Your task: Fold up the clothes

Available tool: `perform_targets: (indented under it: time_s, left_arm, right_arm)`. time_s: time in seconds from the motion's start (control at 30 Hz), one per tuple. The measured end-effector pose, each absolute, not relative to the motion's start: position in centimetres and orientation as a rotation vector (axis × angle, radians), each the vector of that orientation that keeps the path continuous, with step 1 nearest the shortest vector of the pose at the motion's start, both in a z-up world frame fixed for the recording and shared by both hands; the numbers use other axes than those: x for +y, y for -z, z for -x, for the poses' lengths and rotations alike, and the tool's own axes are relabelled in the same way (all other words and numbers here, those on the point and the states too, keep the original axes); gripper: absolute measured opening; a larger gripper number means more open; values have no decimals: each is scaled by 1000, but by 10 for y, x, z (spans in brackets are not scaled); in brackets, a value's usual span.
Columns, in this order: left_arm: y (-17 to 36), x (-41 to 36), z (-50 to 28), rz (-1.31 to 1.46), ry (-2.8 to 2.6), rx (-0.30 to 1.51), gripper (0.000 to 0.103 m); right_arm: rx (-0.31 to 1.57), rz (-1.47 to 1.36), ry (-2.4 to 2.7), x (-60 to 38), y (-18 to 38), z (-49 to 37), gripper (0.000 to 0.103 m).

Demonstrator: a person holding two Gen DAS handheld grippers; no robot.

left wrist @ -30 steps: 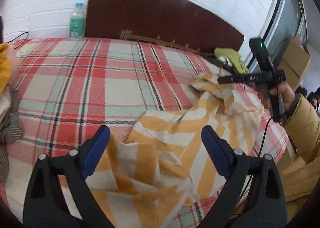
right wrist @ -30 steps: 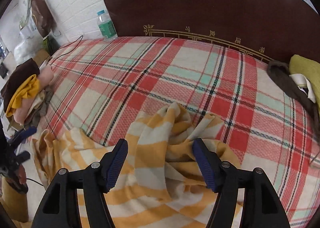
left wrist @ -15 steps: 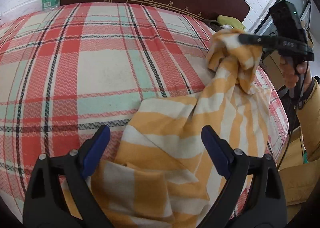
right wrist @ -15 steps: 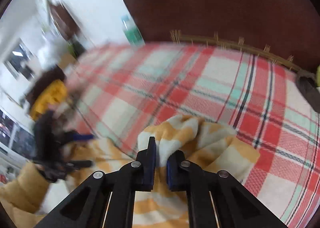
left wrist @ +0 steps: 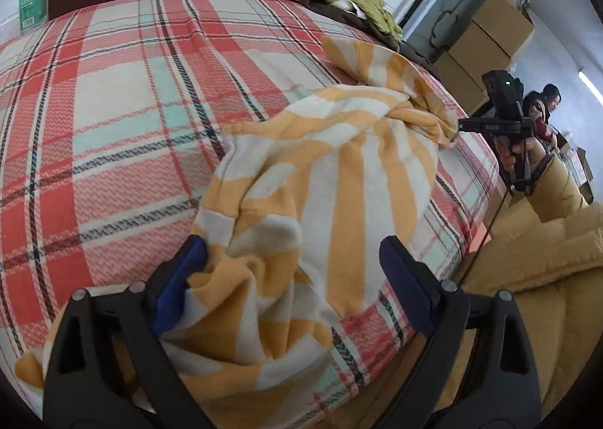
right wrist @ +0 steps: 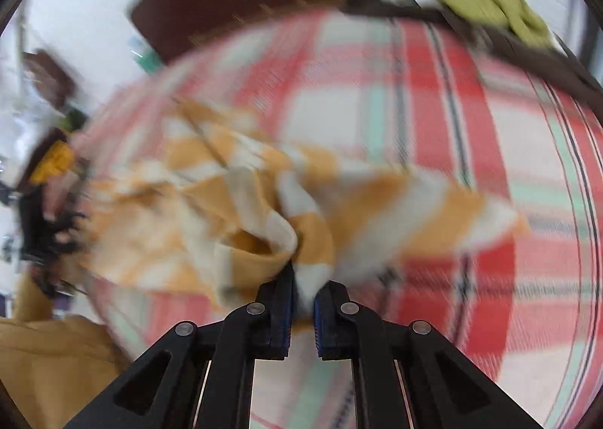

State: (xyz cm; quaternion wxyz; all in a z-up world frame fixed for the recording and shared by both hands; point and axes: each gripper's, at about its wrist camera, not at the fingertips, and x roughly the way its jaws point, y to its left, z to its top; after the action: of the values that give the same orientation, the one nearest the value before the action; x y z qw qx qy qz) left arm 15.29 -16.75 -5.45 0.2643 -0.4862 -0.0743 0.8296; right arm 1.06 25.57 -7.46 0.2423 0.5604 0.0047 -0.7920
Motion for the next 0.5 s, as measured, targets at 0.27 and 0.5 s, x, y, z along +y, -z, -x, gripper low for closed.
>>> perform_targets:
  time_s: [0.27, 0.5]
  left_arm:
    - [15, -188, -148, 1173, -2330, -247, 94]
    - [55, -176, -93, 1353, -2268, -211, 94]
  right_arm:
    - [42, -1170, 2382, 250, -7, -25, 68]
    - [391, -1143, 2176, 136, 25, 15, 70]
